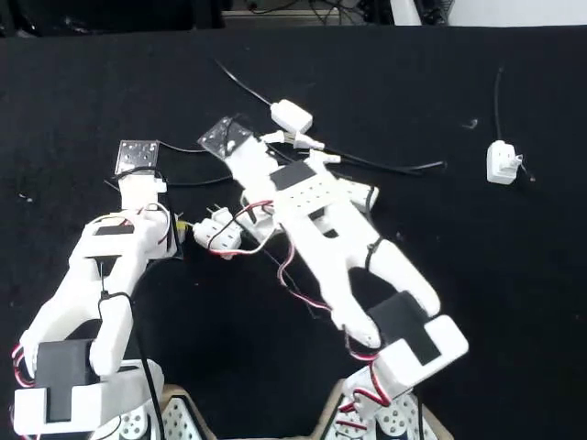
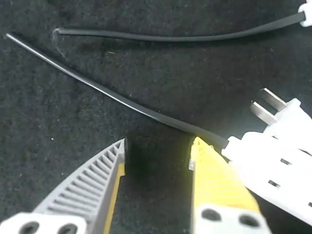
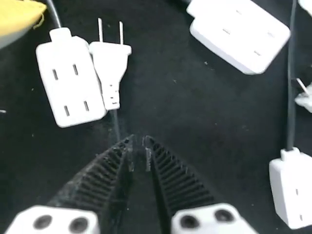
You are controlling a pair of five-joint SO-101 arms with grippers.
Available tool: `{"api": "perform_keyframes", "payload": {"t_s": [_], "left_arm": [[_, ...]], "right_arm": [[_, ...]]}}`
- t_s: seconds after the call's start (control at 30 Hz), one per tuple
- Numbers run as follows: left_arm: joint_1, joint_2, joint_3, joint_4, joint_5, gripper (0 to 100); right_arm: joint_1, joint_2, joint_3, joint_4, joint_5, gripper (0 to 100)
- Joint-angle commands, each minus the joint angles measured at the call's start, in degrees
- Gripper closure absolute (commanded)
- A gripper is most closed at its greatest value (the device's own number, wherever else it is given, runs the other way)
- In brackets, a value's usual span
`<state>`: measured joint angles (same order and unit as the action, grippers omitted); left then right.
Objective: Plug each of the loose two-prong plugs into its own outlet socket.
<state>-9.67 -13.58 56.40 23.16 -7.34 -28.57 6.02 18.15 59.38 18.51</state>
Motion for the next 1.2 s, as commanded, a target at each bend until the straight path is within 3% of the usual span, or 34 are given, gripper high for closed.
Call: {"api": "perform_keyframes", "payload": {"t_s": [0.0,0.13,0.2,0.47,0.7,0.97,1.17], "left_arm": [[-0.48,-0.70,-1.27,-0.62,0.18,79],[-0.40,-0.70,-1.27,-0.62,0.18,79],[-0.40,-0.70,-1.27,-0.62,0.18,79],[-0.40,-0.70,-1.27,-0.53,0.18,79],[-0.40,-0.70,-1.27,-0.53,0.18,79],[-0.40,-0.70,-1.27,-0.53,0.18,79],[-0.31,-0.70,-1.27,-0.62,0.18,79]], "right_arm": [[-1.58,-2.68,-1.01,-1.67,0.00,95.3],[-5.54,0.92,1.19,-3.25,0.00,81.8],[-6.51,1.89,1.27,-2.99,-0.09,80.1],[-5.89,4.00,1.19,-3.43,0.44,82.0],[-0.09,10.15,0.84,-5.45,5.80,98.8],[6.77,-6.55,4.26,1.41,6.77,98.8],[8.70,-17.01,10.59,11.60,16.35,98.7]]}}
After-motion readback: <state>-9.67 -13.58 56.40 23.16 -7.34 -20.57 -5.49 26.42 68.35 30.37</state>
